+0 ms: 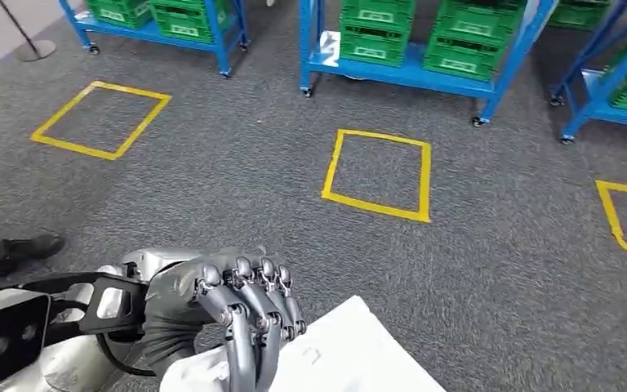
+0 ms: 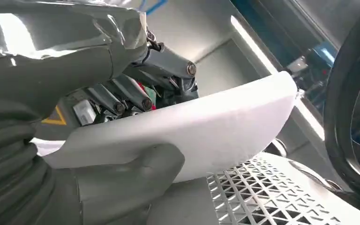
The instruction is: Take the parts from the cabinet and place them on the table.
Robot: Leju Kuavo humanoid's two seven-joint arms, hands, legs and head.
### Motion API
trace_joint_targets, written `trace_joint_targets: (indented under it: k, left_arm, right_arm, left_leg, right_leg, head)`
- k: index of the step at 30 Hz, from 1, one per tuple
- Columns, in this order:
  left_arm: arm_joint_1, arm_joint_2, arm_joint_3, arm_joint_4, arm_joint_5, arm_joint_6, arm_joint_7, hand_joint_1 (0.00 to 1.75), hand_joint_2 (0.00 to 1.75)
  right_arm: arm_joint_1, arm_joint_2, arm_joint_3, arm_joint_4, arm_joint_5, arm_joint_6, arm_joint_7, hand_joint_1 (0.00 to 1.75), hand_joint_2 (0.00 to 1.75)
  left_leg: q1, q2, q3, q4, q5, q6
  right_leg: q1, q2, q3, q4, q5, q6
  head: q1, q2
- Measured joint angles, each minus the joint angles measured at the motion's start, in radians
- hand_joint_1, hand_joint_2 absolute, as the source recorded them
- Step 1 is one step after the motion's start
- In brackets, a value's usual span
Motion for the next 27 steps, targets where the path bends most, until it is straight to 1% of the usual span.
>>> trace_joint_targets:
  k: [1,3,4,5,6,7,8,9,10,11,12,13,14,15,16,17,18,19,20,21,22,23,24,25,26,27]
  left_arm:
    - [-0.001,-0.001,0.000,0.000,-0.002,0.000,0.004,1.73,1.75]
    - [0.001,0.000,0.001,0.000,-0.011,0.000,0.005,1.73,1.75]
    - [0.001,0.000,0.001,0.000,-0.016,0.000,0.005,1.73,1.75]
    - [0.001,0.000,0.002,0.000,-0.016,0.000,0.005,1.73,1.75]
    - [-0.001,0.001,0.002,0.000,-0.016,0.000,0.005,1.73,1.75]
    - [-0.002,0.001,0.002,0.001,-0.016,0.000,0.005,1.73,1.75]
    - [-0.001,0.001,0.002,0.002,-0.016,0.000,0.005,1.73,1.75]
    - [0.000,0.002,0.002,0.005,-0.017,0.000,0.005,1.73,1.75]
    - [0.002,0.003,0.002,0.007,-0.016,-0.002,0.003,1.73,1.75]
    - [0.003,0.003,0.002,0.009,-0.016,-0.002,0.002,1.73,1.75]
    - [0.003,0.004,0.002,0.011,-0.016,-0.003,0.002,1.73,1.75]
    - [0.003,0.004,0.002,0.011,-0.016,-0.004,0.002,1.73,1.75]
    - [0.002,0.004,0.002,0.011,-0.016,-0.004,0.002,1.73,1.75]
    - [-0.001,0.004,0.002,0.011,-0.016,-0.005,0.002,1.73,1.75]
    - [-0.005,0.003,0.001,0.012,-0.016,-0.006,0.002,1.73,1.75]
    - [-0.006,0.003,0.001,0.013,-0.016,-0.009,0.001,1.73,1.75]
    - [-0.005,0.003,0.001,0.013,-0.016,-0.010,0.001,1.73,1.75]
    - [-0.005,0.004,0.001,0.014,-0.016,-0.011,0.001,1.73,1.75]
    - [-0.006,0.003,0.002,0.014,-0.015,-0.012,0.001,1.73,1.75]
    - [-0.008,0.003,0.001,0.014,-0.015,-0.012,0.001,1.73,1.75]
    - [-0.012,0.000,-0.001,0.016,-0.015,-0.012,0.001,1.73,1.75]
    - [-0.011,-0.002,-0.002,0.017,-0.015,-0.012,0.001,1.73,1.75]
    - [-0.010,-0.002,-0.004,0.019,-0.015,-0.013,0.001,1.73,1.75]
    - [-0.009,-0.002,-0.006,0.021,-0.015,-0.013,0.001,1.73,1.75]
    - [-0.009,-0.002,-0.009,0.023,-0.015,-0.013,0.001,1.73,1.75]
    - [-0.009,-0.002,-0.011,0.024,-0.015,-0.013,0.001,1.73,1.75]
  right_arm:
    - [-0.004,-0.003,-0.005,0.013,0.008,-0.007,-0.003,0.00,0.00]
    - [-0.019,-0.017,-0.008,0.050,0.022,-0.028,-0.007,0.00,0.00]
    - [-0.025,-0.024,-0.008,0.070,0.026,-0.039,-0.008,0.00,0.00]
    - [-0.031,-0.026,-0.008,0.085,0.029,-0.046,-0.009,0.00,0.00]
    - [-0.034,-0.034,-0.010,0.099,0.030,-0.056,-0.009,0.00,0.00]
    - [-0.036,-0.037,-0.012,0.113,0.032,-0.064,-0.009,0.00,0.00]
    - [-0.038,-0.041,-0.015,0.131,0.039,-0.074,-0.009,0.00,0.00]
    - [-0.038,-0.047,-0.018,0.148,0.044,-0.079,-0.009,0.00,0.00]
    - [-0.039,-0.052,-0.021,0.161,0.049,-0.083,-0.010,0.00,0.00]
    - [-0.041,-0.055,-0.025,0.172,0.050,-0.086,-0.011,0.00,0.00]
    - [-0.045,-0.057,-0.028,0.183,0.051,-0.087,-0.011,0.00,0.00]
    - [-0.048,-0.059,-0.028,0.191,0.052,-0.087,-0.011,0.00,0.00]
    - [-0.052,-0.061,-0.029,0.198,0.052,-0.087,-0.011,0.00,0.00]
    - [-0.055,-0.061,-0.030,0.204,0.054,-0.087,-0.012,0.00,0.00]
    - [-0.055,-0.062,-0.032,0.213,0.056,-0.088,-0.013,0.00,0.00]
    - [-0.056,-0.066,-0.035,0.218,0.057,-0.088,-0.013,0.00,0.00]
    - [-0.056,-0.068,-0.036,0.221,0.063,-0.089,-0.013,0.00,0.00]
    - [-0.058,-0.068,-0.036,0.224,0.064,-0.089,-0.014,0.00,0.00]
    - [-0.060,-0.070,-0.036,0.226,0.066,-0.090,-0.014,0.00,0.00]
    - [-0.062,-0.071,-0.037,0.228,0.066,-0.090,-0.015,0.00,0.00]
    - [-0.061,-0.072,-0.041,0.232,0.066,-0.090,-0.015,0.00,0.00]
    - [-0.059,-0.073,-0.045,0.234,0.066,-0.090,-0.015,0.00,0.00]
    - [-0.058,-0.075,-0.048,0.235,0.066,-0.090,-0.015,0.00,0.00]
    - [-0.058,-0.076,-0.052,0.239,0.069,-0.090,-0.014,0.00,0.00]
    - [-0.058,-0.077,-0.053,0.241,0.069,-0.090,-0.014,0.00,0.00]
    - [-0.058,-0.077,-0.053,0.243,0.069,-0.090,-0.014,0.00,0.00]
  left_leg:
    - [-0.003,-0.011,-0.006,0.005,-0.002,-0.006]
    - [0.001,-0.022,-0.012,0.002,0.005,-0.016]
    - [0.003,-0.027,-0.016,0.003,0.005,-0.020]
    - [0.004,-0.002,-0.018,0.013,-0.004,-0.024]
    - [0.000,0.041,-0.034,0.043,-0.027,-0.030]
    - [0.003,0.065,-0.065,0.109,-0.067,-0.035]
    - [0.006,0.075,-0.105,0.196,-0.108,-0.038]
    - [0.007,0.079,-0.145,0.279,-0.139,-0.039]
    - [0.007,0.082,-0.168,0.327,-0.148,-0.040]
    - [0.007,0.083,-0.168,0.326,-0.136,-0.038]
    - [0.007,0.086,-0.142,0.273,-0.102,-0.034]
    - [0.005,0.093,-0.099,0.191,-0.063,-0.028]
    - [-0.001,0.116,-0.049,0.099,-0.027,-0.017]
    - [-0.014,0.181,-0.007,0.020,-0.018,-0.001]
    - [-0.022,0.190,-0.003,0.009,-0.023,-0.001]
    - [-0.023,0.173,-0.008,0.008,-0.021,0.000]
    - [-0.023,0.161,-0.012,0.007,-0.021,0.001]
    - [-0.024,0.146,-0.014,0.006,-0.018,0.005]
    - [-0.012,0.131,0.005,-0.010,-0.004,0.012]
    - [-0.012,0.120,0.004,-0.019,0.002,0.013]
    - [-0.009,0.111,0.003,-0.020,0.008,0.021]
    - [-0.007,0.097,0.001,-0.020,0.009,0.023]
    - [-0.007,0.084,0.000,-0.020,0.010,0.024]
    - [-0.007,0.066,-0.001,-0.020,0.011,0.023]
    - [-0.007,0.053,-0.001,-0.019,0.011,0.022]
    - [-0.006,0.042,0.000,-0.019,0.011,0.022]
  right_leg:
    - [0.002,-0.013,0.006,-0.006,0.006,-0.016]
    - [0.010,-0.026,0.002,-0.002,0.009,-0.029]
    - [0.009,-0.032,0.002,-0.005,0.012,-0.033]
    - [0.002,-0.042,0.003,-0.007,0.015,-0.040]
    - [0.003,-0.049,0.003,-0.007,0.013,-0.047]
    - [0.006,-0.057,0.003,-0.007,0.013,-0.054]
    - [0.008,-0.069,0.002,-0.007,0.012,-0.057]
    - [0.010,-0.082,0.000,-0.007,0.012,-0.058]
    - [0.011,-0.094,0.000,-0.007,0.012,-0.058]
    - [0.014,-0.106,0.000,-0.007,0.011,-0.058]
    - [0.016,-0.117,0.000,-0.007,0.011,-0.059]
    - [0.018,-0.126,0.001,-0.007,0.010,-0.060]
    - [0.021,-0.134,0.003,-0.007,0.010,-0.060]
    - [0.023,-0.143,0.005,-0.007,0.010,-0.060]
    - [0.034,-0.151,0.000,-0.006,0.006,-0.053]
    - [0.032,-0.163,0.001,-0.006,0.006,-0.052]
    - [0.032,-0.179,0.004,-0.008,0.005,-0.051]
    - [0.032,-0.192,0.006,-0.012,0.005,-0.046]
    - [0.034,-0.191,0.006,-0.009,0.001,-0.041]
    - [0.027,-0.136,-0.002,0.009,-0.010,-0.040]
    - [0.022,-0.090,-0.025,0.060,-0.038,-0.043]
    - [0.022,-0.071,-0.064,0.144,-0.075,-0.046]
    - [0.022,-0.066,-0.100,0.219,-0.103,-0.047]
    - [0.019,-0.064,-0.142,0.303,-0.125,-0.041]
    - [0.016,-0.064,-0.156,0.325,-0.125,-0.034]
    - [0.013,-0.064,-0.151,0.308,-0.114,-0.026]
  head:
    - [0.001,0.000]
    - [0.001,0.000]
    - [0.001,0.000]
    - [0.001,0.000]
    - [-0.004,0.000]
    - [-0.007,0.000]
    - [-0.006,0.000]
    - [-0.007,0.000]
    - [-0.007,0.000]
    - [-0.007,0.000]
    - [-0.007,0.000]
    - [-0.007,0.000]
    - [-0.007,0.000]
    - [-0.007,0.000]
    - [-0.005,0.000]
    - [-0.006,0.000]
    - [-0.006,0.000]
    - [-0.005,0.000]
    - [-0.006,0.000]
    - [-0.003,0.000]
    - [-0.004,0.000]
    - [-0.002,0.000]
    - [-0.001,0.000]
    - [-0.001,0.000]
    - [-0.001,0.000]
    - [-0.001,0.000]
